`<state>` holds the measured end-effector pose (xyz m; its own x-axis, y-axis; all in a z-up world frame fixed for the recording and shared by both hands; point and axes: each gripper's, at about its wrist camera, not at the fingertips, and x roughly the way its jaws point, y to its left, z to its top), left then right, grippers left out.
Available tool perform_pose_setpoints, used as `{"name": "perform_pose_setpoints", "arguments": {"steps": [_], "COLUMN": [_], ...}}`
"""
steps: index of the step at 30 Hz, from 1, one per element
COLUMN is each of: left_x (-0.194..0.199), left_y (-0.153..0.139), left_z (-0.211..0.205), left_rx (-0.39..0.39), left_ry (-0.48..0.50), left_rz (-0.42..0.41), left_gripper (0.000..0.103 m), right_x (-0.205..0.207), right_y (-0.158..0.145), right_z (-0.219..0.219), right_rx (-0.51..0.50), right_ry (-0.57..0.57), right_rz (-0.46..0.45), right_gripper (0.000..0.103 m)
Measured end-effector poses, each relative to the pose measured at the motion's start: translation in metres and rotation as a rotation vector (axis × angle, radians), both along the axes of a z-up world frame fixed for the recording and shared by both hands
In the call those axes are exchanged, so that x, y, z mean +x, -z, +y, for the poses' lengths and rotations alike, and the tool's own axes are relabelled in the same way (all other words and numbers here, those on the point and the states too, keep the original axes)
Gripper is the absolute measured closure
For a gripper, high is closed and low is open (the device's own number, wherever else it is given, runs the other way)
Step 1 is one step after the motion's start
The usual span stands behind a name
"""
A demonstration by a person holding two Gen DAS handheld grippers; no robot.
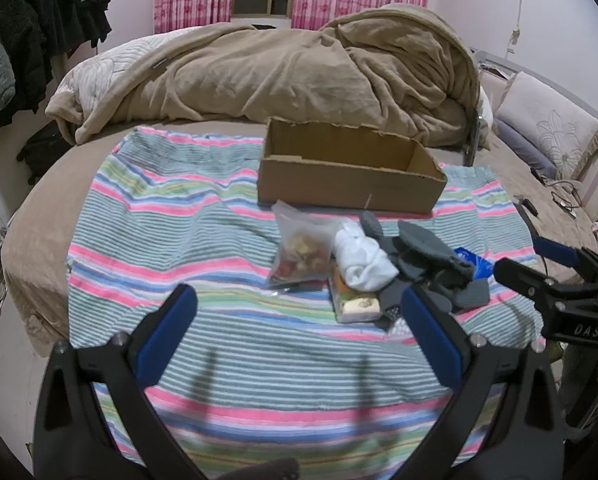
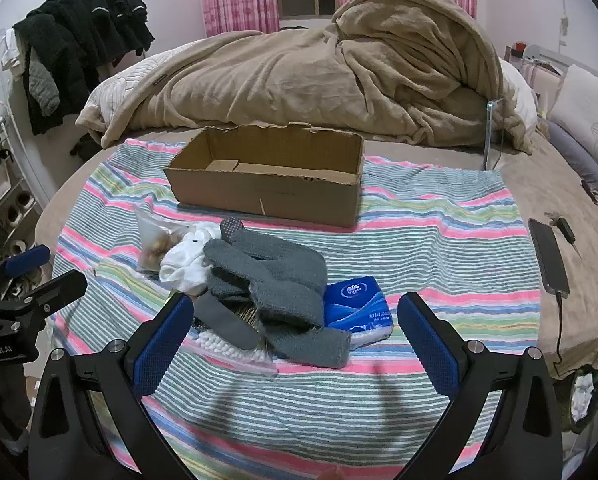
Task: Organize objects
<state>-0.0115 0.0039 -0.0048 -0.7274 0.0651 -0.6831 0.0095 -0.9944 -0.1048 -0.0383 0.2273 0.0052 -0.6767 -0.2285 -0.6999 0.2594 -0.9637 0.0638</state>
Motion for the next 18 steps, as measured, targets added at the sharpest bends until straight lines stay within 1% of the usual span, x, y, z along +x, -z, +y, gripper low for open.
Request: {"name": "perform_pose_setpoints", "arguments": {"steps": [18], "left_x": [0.0043], "left_y": [-0.0026], "left_z": [0.0009], "left_rx": [0.000], "left_ry": [0.005], "left_rz": [0.006], "left_gripper": [0.000], "right_x": [0.0064], "right_y": [-0.0065], "right_z": [0.0017], "right_rx": [-0.017], "right_ry": [-0.006], "right_rz": [0.007], "right_gripper": [0.000]}}
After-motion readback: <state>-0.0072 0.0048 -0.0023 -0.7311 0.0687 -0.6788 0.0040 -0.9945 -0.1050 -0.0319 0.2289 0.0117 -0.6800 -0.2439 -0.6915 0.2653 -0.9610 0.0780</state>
